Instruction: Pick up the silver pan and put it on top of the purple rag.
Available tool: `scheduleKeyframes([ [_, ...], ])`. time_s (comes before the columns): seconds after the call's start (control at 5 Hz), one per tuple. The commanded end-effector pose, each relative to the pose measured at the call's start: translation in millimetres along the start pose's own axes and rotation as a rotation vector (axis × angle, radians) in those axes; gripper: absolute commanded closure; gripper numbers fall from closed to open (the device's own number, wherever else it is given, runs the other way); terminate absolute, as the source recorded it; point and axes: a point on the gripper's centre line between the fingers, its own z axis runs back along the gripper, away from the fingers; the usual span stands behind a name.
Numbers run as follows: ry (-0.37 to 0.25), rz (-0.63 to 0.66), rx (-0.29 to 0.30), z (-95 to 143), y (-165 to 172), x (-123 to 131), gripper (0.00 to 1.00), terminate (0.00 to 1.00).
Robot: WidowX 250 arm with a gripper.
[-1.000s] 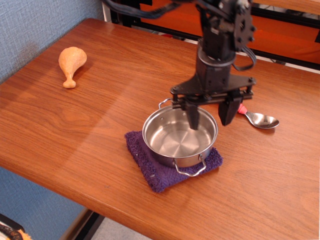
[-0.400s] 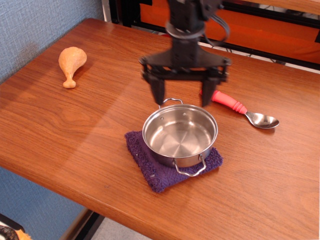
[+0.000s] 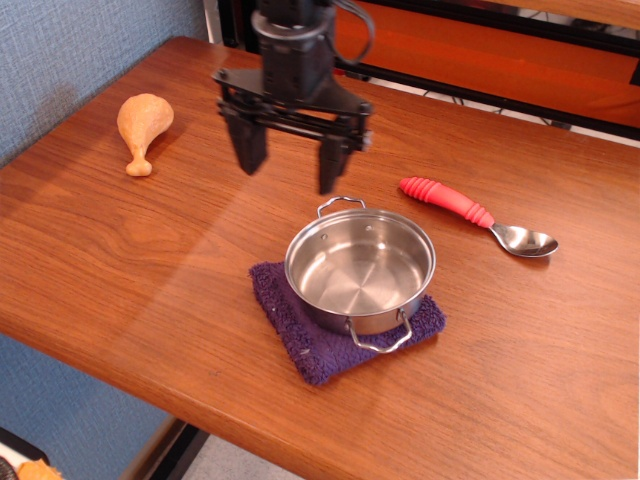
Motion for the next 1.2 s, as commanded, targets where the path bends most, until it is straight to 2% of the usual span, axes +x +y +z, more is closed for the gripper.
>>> scheduleKeyframes([
  [0.0, -0.024, -0.011, -0.075, 18, 66, -41, 0.00, 0.00],
  [0.4, 0.007, 0.075, -0.044, 23, 97, -83, 0.00, 0.00],
  [0.8, -0.004, 0.099, -0.058, 22, 100, -90, 0.00, 0.00],
  [1.0, -0.004, 0.099, -0.058, 22, 100, -90, 0.00, 1.00],
])
